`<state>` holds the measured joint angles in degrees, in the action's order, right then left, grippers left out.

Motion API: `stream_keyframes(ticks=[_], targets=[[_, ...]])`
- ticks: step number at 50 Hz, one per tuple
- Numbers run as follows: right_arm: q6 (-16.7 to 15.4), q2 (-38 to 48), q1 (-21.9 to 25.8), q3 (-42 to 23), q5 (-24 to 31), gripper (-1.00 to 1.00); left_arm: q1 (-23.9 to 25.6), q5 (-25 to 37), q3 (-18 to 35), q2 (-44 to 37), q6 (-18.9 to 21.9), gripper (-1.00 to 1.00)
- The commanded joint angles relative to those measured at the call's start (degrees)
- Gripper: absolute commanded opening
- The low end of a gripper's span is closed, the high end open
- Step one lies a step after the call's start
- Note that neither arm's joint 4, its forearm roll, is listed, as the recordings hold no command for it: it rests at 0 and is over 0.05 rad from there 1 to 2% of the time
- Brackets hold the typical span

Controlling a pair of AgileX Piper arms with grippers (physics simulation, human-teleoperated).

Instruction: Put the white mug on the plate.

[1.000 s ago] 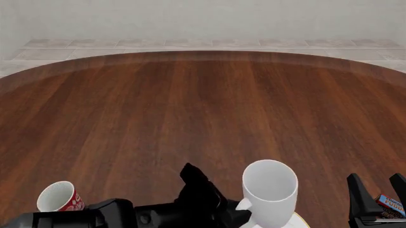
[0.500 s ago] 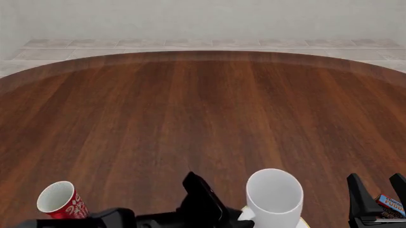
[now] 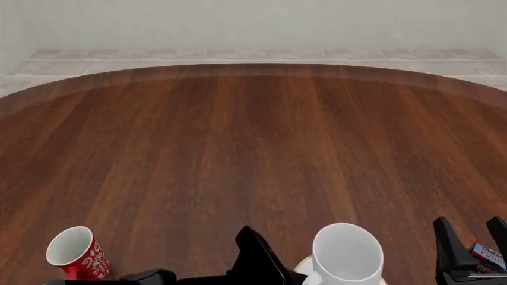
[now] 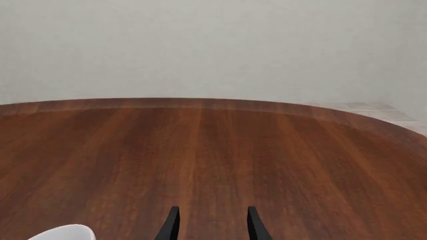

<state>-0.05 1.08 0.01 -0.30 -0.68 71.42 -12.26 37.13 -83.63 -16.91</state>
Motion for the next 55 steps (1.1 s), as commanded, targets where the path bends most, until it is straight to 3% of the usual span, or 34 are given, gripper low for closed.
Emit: stream_keyframes(ticks=[1, 55], targets=[[0.0, -0.01, 0.0, 0.0, 0.0, 1.0, 0.76, -1.63, -0.02, -1.63, 0.02, -1.0], [-0.01, -0.02, 0.01, 0.0, 0.01, 1.0, 2.03, -5.27, 0.62, -8.79, 1.56, -1.0]])
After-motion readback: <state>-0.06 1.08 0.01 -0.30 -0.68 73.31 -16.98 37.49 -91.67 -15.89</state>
